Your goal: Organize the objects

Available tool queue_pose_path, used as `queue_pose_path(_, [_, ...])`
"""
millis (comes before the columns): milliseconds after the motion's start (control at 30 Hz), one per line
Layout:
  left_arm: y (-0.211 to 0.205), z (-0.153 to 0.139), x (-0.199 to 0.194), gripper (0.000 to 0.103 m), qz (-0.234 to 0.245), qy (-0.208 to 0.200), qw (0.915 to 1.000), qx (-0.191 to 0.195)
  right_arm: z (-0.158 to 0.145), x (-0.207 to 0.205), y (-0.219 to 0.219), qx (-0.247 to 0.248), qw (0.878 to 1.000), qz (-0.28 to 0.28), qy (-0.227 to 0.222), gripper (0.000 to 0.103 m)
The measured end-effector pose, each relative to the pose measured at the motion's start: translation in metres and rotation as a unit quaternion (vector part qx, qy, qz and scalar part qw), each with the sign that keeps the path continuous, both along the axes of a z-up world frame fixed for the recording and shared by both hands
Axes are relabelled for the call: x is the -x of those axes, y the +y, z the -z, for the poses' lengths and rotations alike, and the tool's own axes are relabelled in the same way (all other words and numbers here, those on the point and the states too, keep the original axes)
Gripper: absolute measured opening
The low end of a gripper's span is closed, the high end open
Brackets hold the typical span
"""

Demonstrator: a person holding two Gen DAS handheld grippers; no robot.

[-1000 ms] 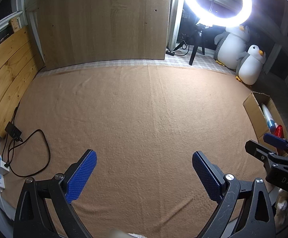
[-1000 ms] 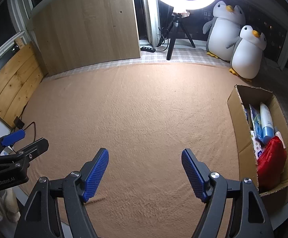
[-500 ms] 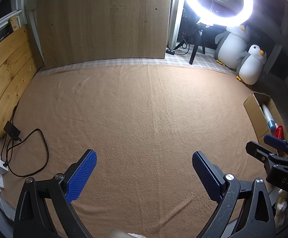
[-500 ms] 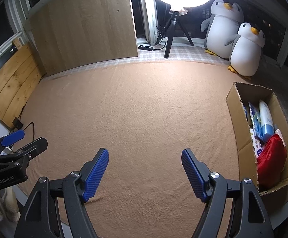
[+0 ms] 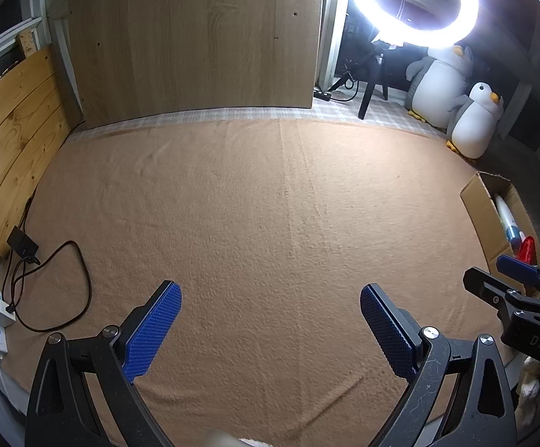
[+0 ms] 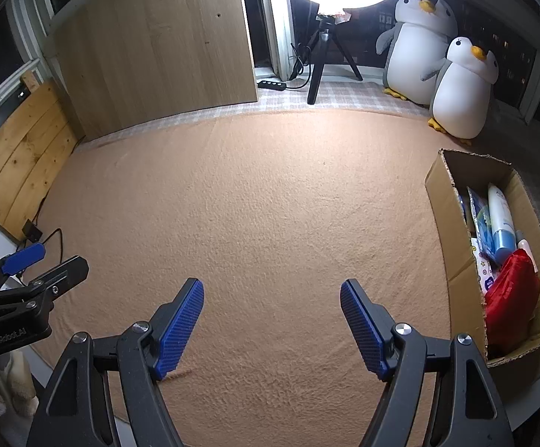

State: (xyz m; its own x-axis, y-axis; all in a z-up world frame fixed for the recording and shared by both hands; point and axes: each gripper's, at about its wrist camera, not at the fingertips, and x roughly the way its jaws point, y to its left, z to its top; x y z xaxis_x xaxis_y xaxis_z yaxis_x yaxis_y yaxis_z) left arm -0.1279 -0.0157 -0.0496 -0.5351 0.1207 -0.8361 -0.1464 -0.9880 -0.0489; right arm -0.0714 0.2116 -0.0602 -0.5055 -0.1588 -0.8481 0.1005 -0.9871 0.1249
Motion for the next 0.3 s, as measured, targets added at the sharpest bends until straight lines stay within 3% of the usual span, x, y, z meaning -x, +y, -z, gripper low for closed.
queue_pose_path(300, [0.0003, 0.0047, 0.0025, 0.099, 0.003, 0.000, 1.0000, 0.001, 0.0047, 0.0030, 0.0003, -0.003, 1.000, 0.002, -0.006, 0.073])
